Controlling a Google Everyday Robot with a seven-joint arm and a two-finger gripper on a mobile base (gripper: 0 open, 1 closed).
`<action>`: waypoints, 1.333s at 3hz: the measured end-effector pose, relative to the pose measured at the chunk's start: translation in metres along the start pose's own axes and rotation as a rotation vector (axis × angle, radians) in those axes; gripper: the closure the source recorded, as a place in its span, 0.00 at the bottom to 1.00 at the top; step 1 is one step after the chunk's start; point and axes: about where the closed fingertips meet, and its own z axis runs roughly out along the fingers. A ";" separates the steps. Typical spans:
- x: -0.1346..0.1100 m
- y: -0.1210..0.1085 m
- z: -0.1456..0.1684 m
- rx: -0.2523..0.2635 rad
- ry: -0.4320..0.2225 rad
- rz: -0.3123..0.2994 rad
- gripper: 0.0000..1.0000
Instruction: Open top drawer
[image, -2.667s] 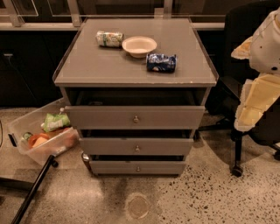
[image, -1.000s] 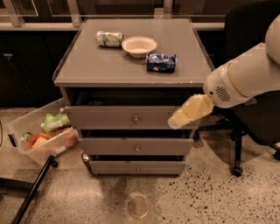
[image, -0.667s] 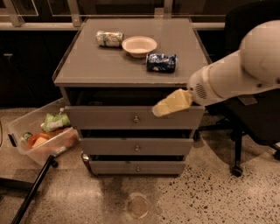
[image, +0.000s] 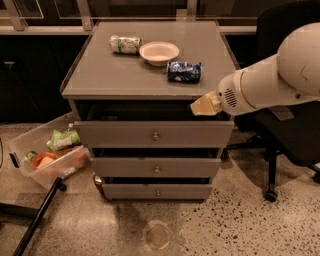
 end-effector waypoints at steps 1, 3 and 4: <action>0.000 0.001 -0.006 0.010 -0.020 -0.012 0.84; 0.026 0.016 0.056 -0.013 -0.037 0.051 1.00; 0.041 0.030 0.110 -0.012 -0.060 0.121 1.00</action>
Offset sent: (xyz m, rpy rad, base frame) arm 0.0164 0.0289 -0.0631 0.0473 -0.0196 -0.0192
